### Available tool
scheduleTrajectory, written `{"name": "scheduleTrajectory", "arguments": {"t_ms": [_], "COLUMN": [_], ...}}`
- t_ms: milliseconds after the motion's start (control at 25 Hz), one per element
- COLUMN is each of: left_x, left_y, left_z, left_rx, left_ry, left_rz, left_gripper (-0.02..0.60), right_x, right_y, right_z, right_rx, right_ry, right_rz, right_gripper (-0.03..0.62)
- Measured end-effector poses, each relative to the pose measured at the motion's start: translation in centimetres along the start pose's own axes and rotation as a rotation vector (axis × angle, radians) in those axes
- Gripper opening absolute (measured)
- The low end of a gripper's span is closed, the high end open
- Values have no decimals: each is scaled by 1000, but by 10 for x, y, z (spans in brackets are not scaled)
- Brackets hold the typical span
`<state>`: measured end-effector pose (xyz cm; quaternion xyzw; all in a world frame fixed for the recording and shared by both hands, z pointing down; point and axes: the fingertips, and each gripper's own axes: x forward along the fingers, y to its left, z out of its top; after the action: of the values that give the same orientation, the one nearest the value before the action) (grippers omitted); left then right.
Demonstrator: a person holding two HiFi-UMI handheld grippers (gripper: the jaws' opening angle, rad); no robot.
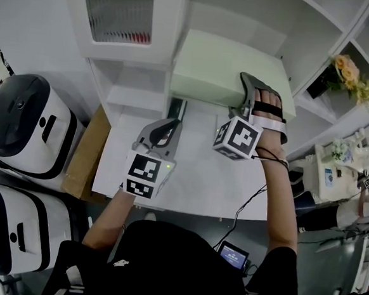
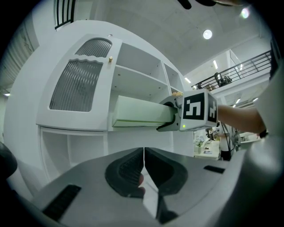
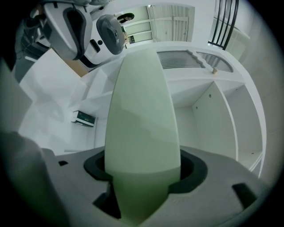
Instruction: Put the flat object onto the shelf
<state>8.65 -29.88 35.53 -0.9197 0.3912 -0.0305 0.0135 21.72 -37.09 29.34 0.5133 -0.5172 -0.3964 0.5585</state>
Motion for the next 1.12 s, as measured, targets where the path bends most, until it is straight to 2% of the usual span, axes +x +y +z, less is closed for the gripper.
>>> {"name": "scheduleTrajectory", "arguments": {"t_ms": [1120], "left_x": [12], "left_y": [14], "left_z": [-9], "left_rx": [3], "left_ry": [15], "left_rz": [7], "left_gripper": [9], "right_x": [60], "right_y": [-3], "right_z": [-9], "right_rx": [20], "right_ry": [30], "right_rz": [33], "right_gripper": [342]}}
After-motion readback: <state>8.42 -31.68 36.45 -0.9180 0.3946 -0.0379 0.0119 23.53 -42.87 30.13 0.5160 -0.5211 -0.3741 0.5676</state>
